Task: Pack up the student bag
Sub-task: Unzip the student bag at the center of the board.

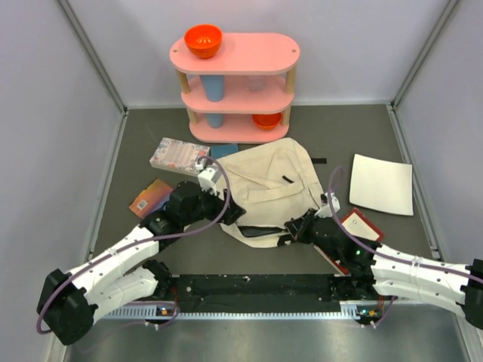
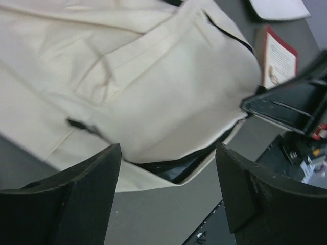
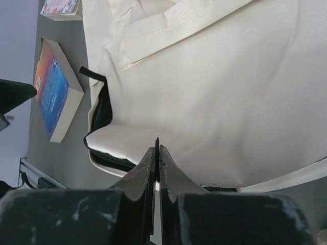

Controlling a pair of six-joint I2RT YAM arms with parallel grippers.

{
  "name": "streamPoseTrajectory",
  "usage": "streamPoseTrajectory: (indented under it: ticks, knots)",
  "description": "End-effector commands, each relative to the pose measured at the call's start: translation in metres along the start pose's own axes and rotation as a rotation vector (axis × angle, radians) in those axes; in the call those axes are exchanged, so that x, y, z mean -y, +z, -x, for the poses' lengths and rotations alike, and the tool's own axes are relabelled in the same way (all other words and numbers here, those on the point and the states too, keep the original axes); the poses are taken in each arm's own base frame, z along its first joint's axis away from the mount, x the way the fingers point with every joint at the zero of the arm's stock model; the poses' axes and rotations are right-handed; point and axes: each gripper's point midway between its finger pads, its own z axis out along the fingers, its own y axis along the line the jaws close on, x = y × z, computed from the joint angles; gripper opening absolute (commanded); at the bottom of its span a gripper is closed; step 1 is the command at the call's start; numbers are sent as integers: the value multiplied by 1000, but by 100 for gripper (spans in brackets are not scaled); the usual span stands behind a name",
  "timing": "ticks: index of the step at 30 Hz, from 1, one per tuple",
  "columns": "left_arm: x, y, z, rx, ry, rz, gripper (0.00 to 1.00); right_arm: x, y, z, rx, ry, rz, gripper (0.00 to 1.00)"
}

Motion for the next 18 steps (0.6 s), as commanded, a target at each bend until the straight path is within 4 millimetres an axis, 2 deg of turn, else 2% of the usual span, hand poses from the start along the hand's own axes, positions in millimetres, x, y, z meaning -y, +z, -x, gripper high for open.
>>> streamPoseTrajectory:
  ticks: [1,2,3,5,9,11,18]
  knots:
    - [58,7,10,-13,247,-243,80,-24,0,17,41,14,64,0]
    - [69,9,1,-44,282,-280,81,-25,0,17,38,10,66,0]
    - [71,18,-3,-76,318,-286,99,-25,-1,17,37,6,67,0]
    - [82,27,-15,-131,351,-304,99,-26,-1,17,34,5,67,0]
    - [90,50,-32,-165,431,-307,99,-25,-2,18,36,8,62,0]
    - [97,55,-32,-143,451,-319,99,-25,-3,18,38,9,63,0]
    - [97,75,-44,-153,519,-307,99,-26,-6,20,40,15,69,0]
